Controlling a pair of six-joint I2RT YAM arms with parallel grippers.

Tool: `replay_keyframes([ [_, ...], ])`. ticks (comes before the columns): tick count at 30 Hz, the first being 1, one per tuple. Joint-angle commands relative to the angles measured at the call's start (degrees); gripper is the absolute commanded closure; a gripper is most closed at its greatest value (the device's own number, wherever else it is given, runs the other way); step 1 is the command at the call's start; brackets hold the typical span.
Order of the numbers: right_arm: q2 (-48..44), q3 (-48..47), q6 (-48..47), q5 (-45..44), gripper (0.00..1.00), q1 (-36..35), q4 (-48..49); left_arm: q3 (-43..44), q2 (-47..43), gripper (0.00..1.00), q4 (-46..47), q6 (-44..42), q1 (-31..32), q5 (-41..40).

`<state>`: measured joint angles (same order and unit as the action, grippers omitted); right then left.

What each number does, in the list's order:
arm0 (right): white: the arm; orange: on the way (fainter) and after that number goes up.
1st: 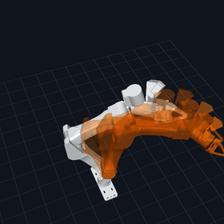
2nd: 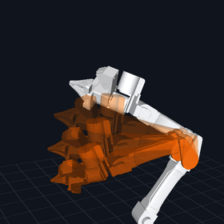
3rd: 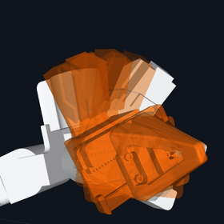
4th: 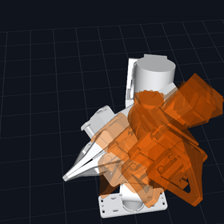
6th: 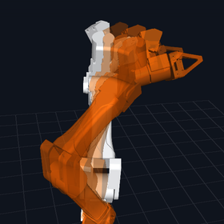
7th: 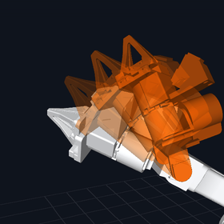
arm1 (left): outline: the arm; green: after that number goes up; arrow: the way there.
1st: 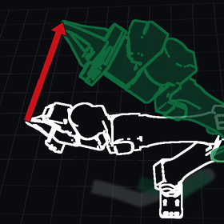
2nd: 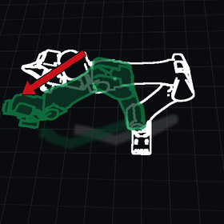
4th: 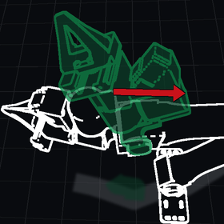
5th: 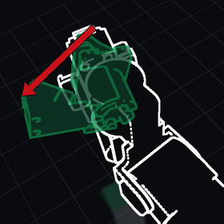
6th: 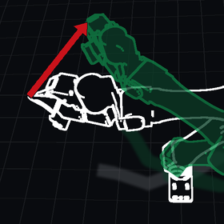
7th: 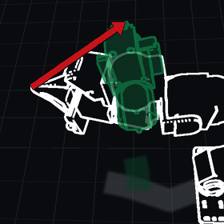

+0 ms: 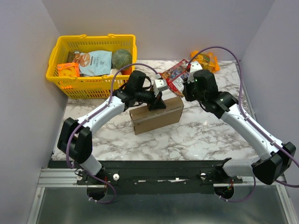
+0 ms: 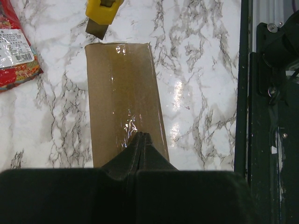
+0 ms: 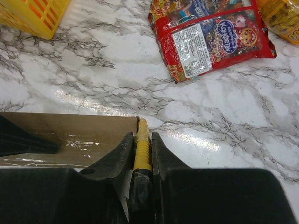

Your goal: Unpack the express box

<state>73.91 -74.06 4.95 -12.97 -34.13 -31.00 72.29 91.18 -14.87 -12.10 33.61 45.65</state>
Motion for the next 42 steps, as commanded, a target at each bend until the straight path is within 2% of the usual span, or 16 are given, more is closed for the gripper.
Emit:
replay_keyframes([
  [1,0.6,-3.0,1.3,1.2,1.00,-0.2,0.7,-2.2,1.7,1.00,-3.8,0.1,0.5,-3.1],
  [15,2.3,-3.5,0.6,2.9,1.00,-0.2,-1.0,-2.1,2.0,1.00,-3.6,0.1,0.5,-3.0],
  [42,1.5,-4.0,-1.7,-0.6,1.00,-0.3,-0.5,-1.6,3.1,1.00,-3.8,0.3,0.5,-3.2],
])
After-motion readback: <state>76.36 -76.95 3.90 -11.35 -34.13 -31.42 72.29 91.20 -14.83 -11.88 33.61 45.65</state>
